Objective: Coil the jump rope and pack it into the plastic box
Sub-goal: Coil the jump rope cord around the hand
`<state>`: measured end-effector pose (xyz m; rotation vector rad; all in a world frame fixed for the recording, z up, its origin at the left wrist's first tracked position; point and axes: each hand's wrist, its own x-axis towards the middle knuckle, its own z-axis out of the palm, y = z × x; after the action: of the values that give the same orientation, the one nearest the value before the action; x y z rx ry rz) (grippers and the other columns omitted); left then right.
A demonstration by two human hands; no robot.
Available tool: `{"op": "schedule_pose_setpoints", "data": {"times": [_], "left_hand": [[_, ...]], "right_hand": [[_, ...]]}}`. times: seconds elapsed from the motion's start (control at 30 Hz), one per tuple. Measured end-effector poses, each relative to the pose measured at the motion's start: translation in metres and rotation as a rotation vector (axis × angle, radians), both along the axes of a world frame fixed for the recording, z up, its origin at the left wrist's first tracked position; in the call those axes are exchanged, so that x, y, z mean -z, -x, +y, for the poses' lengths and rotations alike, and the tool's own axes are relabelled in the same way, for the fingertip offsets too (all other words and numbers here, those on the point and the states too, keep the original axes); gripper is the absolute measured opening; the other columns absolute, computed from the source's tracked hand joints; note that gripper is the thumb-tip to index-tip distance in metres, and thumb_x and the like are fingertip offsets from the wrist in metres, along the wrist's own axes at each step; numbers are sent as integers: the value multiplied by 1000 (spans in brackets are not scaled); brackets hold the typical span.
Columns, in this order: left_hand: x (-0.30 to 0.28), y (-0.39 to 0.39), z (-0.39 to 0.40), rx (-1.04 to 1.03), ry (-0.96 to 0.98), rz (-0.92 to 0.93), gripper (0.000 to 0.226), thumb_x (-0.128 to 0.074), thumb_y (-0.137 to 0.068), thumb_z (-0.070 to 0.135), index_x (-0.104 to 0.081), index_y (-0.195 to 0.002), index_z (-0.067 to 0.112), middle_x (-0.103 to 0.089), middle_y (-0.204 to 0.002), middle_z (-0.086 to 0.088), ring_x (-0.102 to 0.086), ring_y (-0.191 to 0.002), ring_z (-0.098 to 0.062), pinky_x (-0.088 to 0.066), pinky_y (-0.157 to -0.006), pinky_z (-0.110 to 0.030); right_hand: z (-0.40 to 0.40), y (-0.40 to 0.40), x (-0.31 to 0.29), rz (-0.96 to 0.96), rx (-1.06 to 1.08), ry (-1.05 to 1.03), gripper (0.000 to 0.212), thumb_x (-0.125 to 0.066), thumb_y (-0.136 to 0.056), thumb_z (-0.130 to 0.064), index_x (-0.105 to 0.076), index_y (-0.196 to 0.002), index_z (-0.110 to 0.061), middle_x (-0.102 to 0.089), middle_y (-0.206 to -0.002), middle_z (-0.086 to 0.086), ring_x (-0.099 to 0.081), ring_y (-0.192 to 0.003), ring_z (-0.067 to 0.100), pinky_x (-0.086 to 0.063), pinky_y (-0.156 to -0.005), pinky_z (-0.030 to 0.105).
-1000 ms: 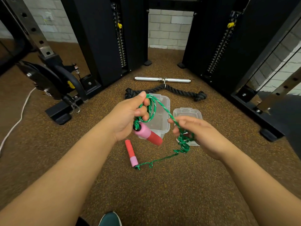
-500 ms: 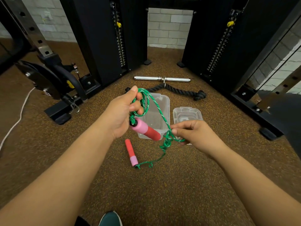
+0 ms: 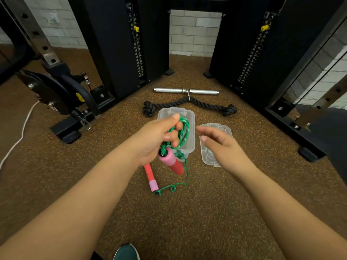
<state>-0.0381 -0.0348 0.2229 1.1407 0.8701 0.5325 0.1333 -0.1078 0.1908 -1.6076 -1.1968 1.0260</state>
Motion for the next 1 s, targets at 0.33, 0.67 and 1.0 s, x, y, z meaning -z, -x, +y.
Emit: {"op": "schedule_pose_setpoints", "data": {"times": [0.33, 0.67, 1.0], "left_hand": [[0, 1, -4, 33, 92, -61, 33, -43, -97, 37, -53, -74, 17, -28, -42, 9, -37, -51, -14, -36, -59, -25], [-1, -4, -5, -81, 104, -202, 44, -26, -100, 27, -51, -128, 3, -72, -91, -5, -57, -76, -12, -43, -88, -31], [16, 2, -4, 168, -376, 487, 53, -31, -83, 63, -57, -123, 41, -54, -134, 12, -31, -139, -16, -20, -115, -42]], "right_hand": [[-1, -1, -2, 222, 80, -3, 18, -51, -95, -21, -68, -96, -17, -57, -57, -10, -57, -66, 13, -48, -73, 25], [-13, 23, 9, -672, -381, -80, 20, -37, -100, -27, -52, -97, -15, -56, -81, -1, -54, -76, 18, -45, -68, 37], [-11, 15, -21, -36, -209, -28, 24, -49, -96, -18, -63, -76, -14, -70, -72, -4, -59, -65, 6, -48, -66, 28]]}}
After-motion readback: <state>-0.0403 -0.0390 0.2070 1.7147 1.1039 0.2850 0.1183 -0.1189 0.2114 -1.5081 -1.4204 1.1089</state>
